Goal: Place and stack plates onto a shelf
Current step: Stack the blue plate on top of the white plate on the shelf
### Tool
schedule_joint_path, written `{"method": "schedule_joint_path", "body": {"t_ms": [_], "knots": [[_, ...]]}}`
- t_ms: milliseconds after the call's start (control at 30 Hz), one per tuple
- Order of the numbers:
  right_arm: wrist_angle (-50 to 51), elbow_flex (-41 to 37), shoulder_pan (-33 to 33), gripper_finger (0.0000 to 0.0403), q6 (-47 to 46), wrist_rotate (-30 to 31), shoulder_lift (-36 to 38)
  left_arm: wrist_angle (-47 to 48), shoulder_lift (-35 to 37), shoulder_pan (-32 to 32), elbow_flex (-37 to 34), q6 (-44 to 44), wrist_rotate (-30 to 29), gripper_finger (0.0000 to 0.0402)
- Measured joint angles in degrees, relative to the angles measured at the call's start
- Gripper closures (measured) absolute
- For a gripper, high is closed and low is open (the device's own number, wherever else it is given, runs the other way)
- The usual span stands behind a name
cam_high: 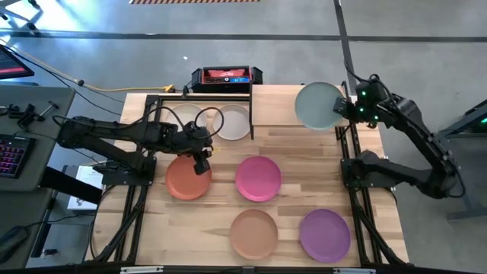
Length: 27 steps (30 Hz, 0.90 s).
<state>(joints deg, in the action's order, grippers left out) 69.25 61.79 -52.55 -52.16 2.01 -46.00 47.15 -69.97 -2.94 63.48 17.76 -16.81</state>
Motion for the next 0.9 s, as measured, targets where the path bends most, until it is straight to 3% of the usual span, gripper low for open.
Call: {"method": "schedule_joint_path", "body": {"t_ms": [400, 900], "knots": [[-8.7, -6.5, -17.64, 0.0403, 0.59, -9.36, 0.46, -0.01, 0.0, 4.39, 0.0, -2.97, 0.2, 0.0284], [-8.3, -6.48, -19.46, 0.0403, 2.05, -9.55, -5.19, -0.04, 0.0, 5.22, 0.0, -3.5, 0.32, 0.0284]]}}
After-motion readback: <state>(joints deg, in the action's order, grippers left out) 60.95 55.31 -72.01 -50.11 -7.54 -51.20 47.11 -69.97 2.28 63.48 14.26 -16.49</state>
